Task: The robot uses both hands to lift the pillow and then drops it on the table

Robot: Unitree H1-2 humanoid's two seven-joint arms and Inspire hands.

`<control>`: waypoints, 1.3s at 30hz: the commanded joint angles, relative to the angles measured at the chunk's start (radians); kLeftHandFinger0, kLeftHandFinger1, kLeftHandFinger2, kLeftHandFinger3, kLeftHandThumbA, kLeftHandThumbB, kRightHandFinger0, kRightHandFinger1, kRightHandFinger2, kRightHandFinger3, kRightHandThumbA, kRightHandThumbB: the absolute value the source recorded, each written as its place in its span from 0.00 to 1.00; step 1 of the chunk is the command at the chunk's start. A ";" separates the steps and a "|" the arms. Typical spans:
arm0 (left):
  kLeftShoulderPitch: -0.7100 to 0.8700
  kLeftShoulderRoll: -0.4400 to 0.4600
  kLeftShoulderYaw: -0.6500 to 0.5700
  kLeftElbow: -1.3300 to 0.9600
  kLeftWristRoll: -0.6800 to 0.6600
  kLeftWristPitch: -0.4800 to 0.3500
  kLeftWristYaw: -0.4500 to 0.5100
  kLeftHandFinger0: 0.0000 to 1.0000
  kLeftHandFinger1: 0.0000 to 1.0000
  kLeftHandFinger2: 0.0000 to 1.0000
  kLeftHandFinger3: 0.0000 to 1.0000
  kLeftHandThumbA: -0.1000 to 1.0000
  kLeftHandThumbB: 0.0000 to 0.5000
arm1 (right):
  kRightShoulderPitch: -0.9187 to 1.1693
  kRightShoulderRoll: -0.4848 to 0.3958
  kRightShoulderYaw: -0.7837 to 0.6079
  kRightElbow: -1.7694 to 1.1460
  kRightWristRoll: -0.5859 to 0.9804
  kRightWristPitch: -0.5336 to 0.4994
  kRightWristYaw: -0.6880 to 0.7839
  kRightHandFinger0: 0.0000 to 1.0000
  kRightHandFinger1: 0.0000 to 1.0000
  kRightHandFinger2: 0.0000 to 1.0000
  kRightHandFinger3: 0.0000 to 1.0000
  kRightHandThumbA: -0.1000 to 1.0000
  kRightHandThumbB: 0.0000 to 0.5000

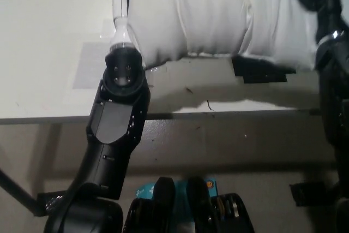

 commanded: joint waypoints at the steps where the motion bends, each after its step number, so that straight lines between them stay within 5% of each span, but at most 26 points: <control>1: -0.104 -0.067 -0.045 -0.107 -0.005 0.032 -0.058 1.00 1.00 1.00 1.00 1.00 0.39 | -0.123 0.030 0.062 -0.108 -0.024 0.008 0.041 1.00 1.00 1.00 1.00 1.00 0.90; 20: -0.117 -0.050 -0.035 -0.107 0.005 0.063 -0.042 1.00 1.00 1.00 1.00 1.00 0.33 | -0.112 0.007 0.065 -0.093 -0.055 0.038 0.036 1.00 1.00 1.00 1.00 1.00 0.86; 39: 0.125 0.029 -0.027 -0.075 0.010 0.001 -0.067 1.00 1.00 1.00 1.00 1.00 0.30 | 0.085 0.081 0.074 0.248 -0.037 -0.113 0.048 1.00 1.00 1.00 1.00 1.00 0.77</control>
